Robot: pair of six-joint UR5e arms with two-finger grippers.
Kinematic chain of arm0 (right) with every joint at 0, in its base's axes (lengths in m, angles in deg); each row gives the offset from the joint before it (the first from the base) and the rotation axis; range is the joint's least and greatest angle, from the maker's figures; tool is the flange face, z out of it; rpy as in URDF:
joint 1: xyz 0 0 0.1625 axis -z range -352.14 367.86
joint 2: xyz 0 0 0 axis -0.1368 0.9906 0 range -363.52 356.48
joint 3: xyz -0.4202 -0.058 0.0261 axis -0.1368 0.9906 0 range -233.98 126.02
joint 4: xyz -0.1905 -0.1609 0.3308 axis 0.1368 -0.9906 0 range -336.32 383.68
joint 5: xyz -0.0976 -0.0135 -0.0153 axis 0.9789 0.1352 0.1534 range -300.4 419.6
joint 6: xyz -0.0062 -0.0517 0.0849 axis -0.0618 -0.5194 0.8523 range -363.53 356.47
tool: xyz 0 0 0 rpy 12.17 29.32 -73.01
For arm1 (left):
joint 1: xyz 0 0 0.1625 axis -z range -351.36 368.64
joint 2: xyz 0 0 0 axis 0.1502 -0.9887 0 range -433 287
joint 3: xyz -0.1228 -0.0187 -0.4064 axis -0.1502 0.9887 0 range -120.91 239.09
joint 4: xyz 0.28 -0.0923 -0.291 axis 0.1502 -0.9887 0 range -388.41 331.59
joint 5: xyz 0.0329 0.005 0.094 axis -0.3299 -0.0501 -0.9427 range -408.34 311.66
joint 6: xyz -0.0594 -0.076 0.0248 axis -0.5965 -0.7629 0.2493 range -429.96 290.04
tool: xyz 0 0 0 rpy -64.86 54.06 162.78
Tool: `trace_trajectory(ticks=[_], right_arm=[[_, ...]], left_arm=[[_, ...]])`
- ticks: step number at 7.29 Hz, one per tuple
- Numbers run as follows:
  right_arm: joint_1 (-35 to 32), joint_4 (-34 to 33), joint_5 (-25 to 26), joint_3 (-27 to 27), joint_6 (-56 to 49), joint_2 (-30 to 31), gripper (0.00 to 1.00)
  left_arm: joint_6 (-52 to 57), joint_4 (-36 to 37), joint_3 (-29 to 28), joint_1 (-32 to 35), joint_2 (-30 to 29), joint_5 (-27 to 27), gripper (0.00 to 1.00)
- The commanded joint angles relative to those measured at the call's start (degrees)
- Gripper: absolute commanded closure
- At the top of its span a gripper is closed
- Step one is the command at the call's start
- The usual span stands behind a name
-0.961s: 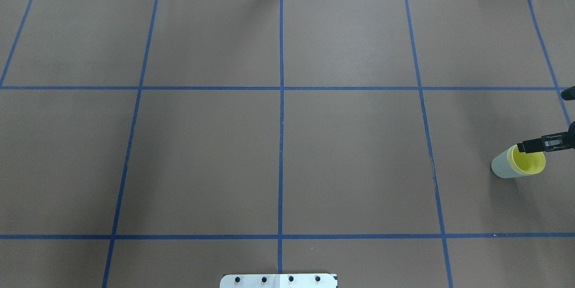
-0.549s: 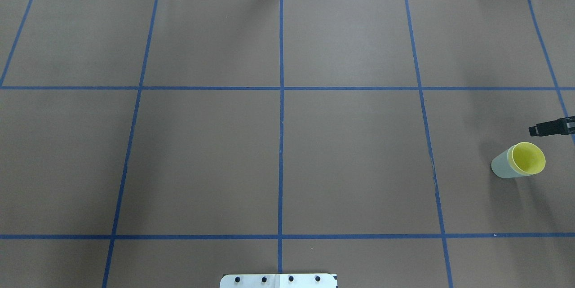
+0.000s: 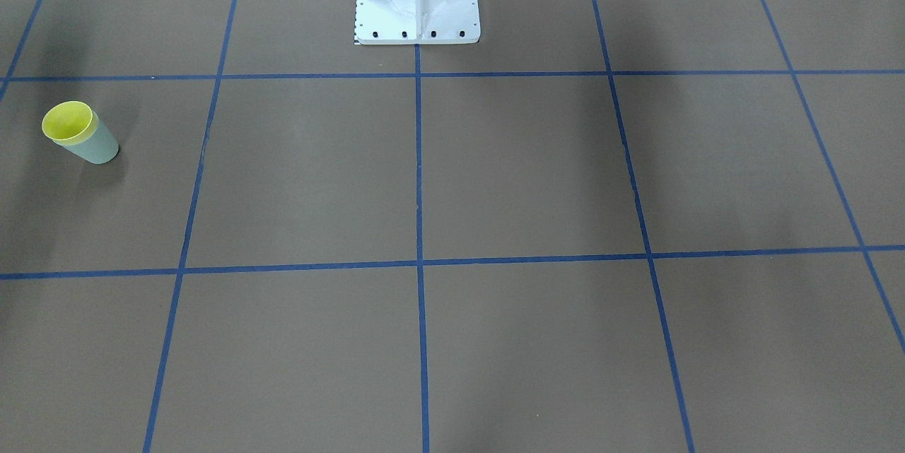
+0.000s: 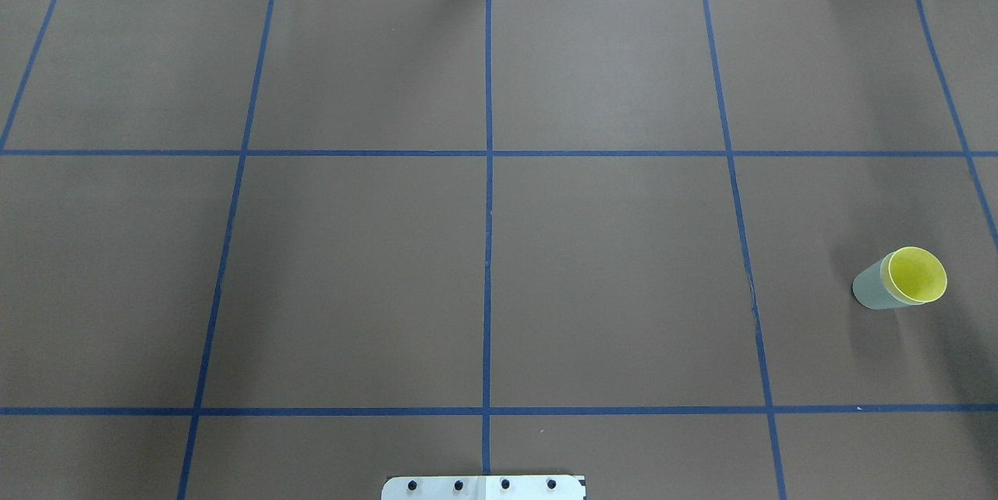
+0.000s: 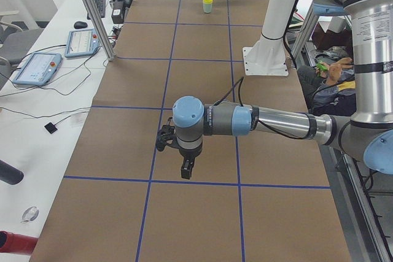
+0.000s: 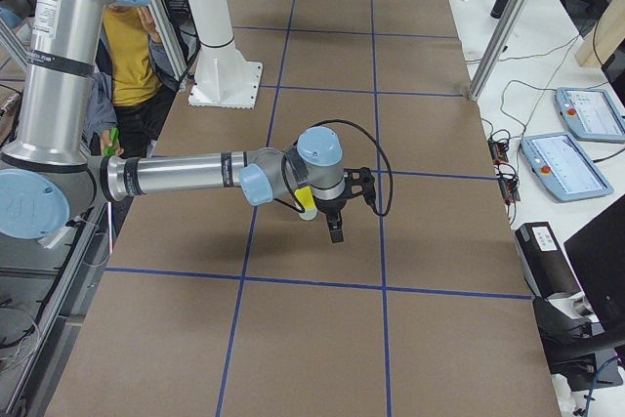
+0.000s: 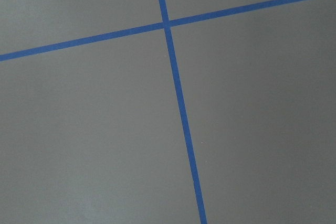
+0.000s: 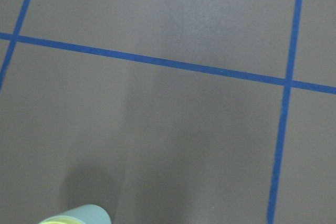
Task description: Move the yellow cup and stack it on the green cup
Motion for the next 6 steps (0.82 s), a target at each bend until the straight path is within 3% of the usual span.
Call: trace_trajectory(ticks=[1,6], right_arm=[[-6.98,-15.60,-0.13,0.63,-12.92,-2.35,0.00],[-7.26,-15.45,0.48,4.24,-12.88,1.53,0.00]], left_arm=[[0.07,-0.04,-0.09,0.00,0.00,0.00,0.00],[-0.28,-0.04,-0.27,0.08,0.09,-0.18,0.00]])
